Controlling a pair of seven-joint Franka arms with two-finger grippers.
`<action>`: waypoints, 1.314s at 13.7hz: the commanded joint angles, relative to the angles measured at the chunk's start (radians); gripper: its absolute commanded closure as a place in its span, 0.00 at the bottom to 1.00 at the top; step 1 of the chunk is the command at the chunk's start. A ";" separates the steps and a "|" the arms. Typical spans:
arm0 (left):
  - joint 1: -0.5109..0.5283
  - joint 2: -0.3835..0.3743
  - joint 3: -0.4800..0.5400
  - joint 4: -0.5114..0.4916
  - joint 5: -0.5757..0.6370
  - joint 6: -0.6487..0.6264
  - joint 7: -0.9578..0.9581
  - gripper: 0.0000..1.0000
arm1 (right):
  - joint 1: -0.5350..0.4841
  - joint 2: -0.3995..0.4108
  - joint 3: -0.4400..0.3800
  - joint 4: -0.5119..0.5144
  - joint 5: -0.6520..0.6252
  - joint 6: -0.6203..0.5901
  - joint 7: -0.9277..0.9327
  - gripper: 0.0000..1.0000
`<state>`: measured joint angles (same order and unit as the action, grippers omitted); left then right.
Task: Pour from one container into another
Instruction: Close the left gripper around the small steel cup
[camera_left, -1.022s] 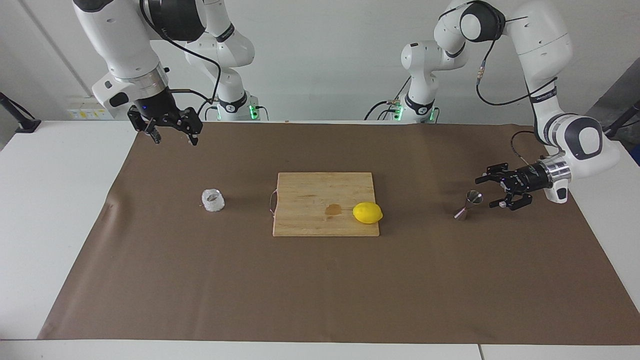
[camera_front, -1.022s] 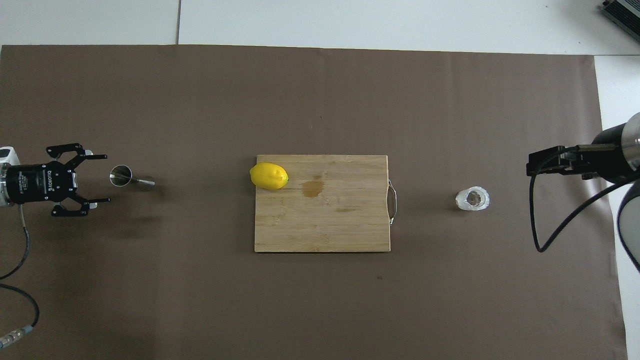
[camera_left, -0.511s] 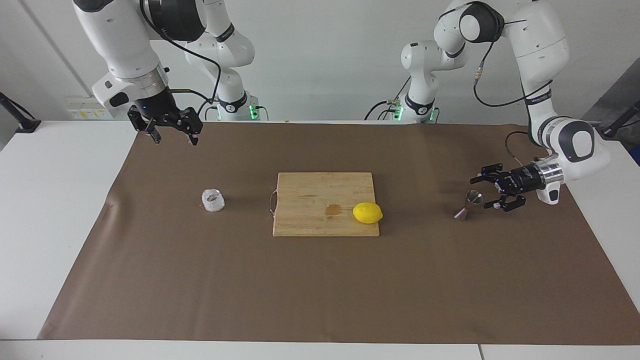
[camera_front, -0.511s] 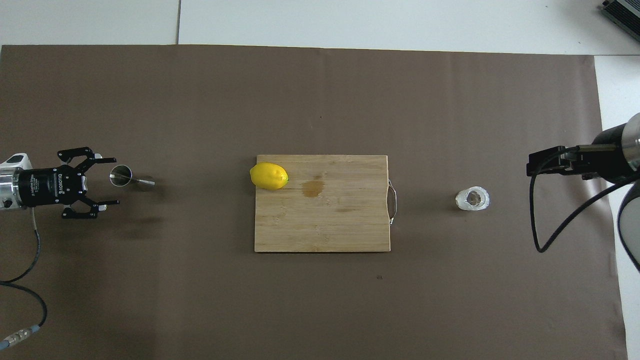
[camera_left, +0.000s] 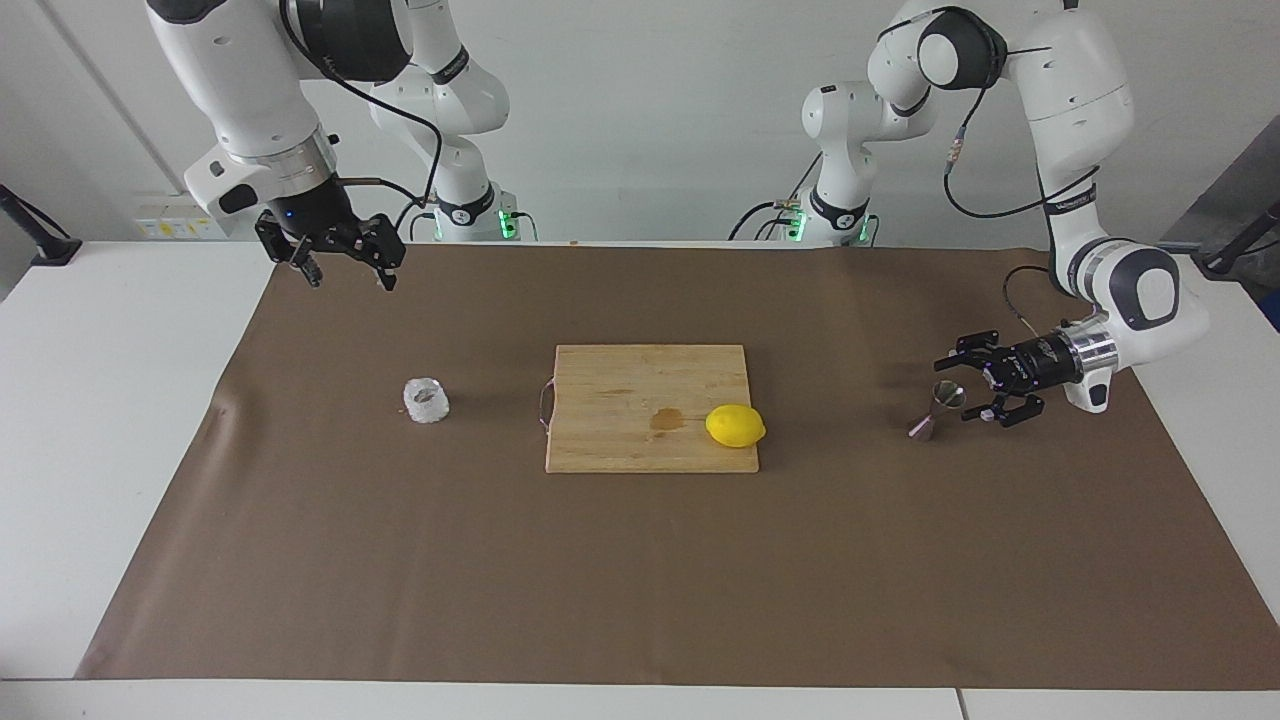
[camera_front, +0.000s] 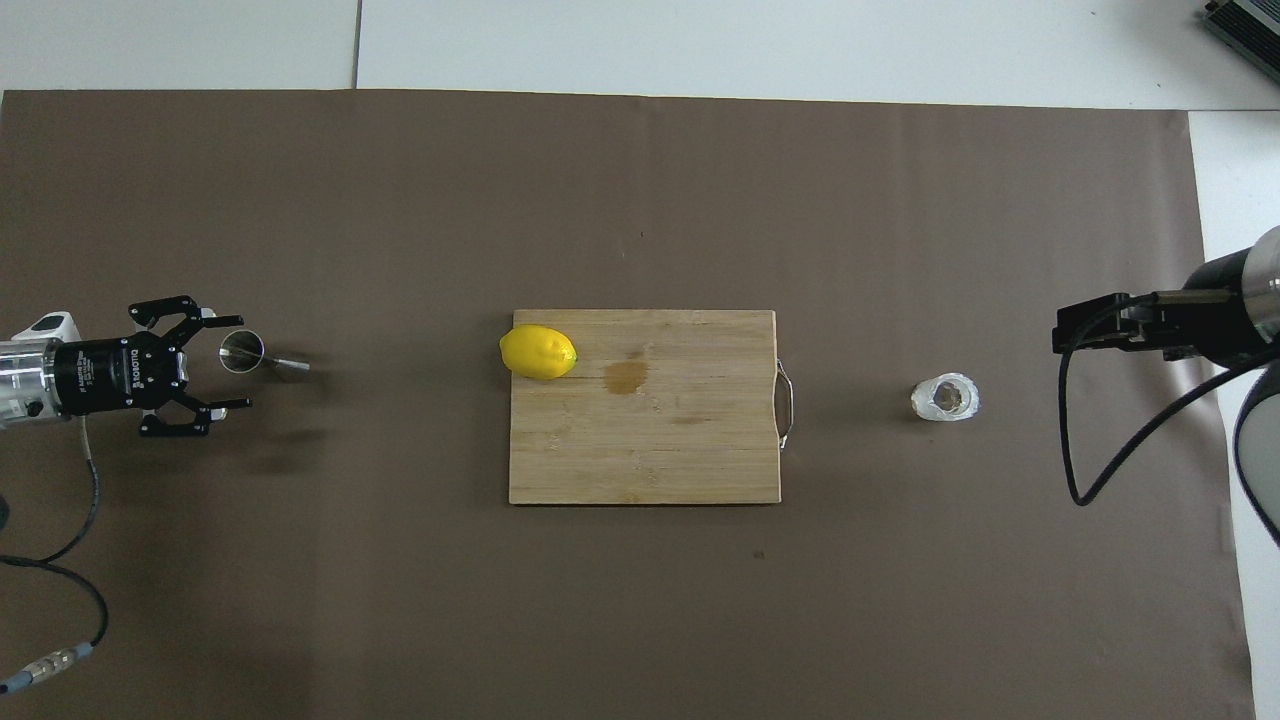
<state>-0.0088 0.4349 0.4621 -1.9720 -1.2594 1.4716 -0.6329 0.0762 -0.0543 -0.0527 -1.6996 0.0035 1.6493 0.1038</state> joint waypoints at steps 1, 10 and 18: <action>-0.026 -0.004 0.013 -0.024 -0.025 0.022 -0.010 0.00 | -0.010 -0.025 -0.001 -0.025 0.030 -0.005 -0.033 0.00; -0.028 -0.005 0.010 -0.025 -0.026 0.021 -0.011 0.01 | -0.010 -0.025 -0.001 -0.026 0.030 -0.006 -0.033 0.00; -0.034 -0.005 0.010 -0.025 -0.026 0.021 -0.014 0.14 | -0.010 -0.025 -0.001 -0.028 0.030 -0.006 -0.033 0.00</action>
<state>-0.0228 0.4351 0.4602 -1.9806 -1.2653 1.4768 -0.6335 0.0757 -0.0550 -0.0527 -1.7013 0.0035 1.6490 0.1038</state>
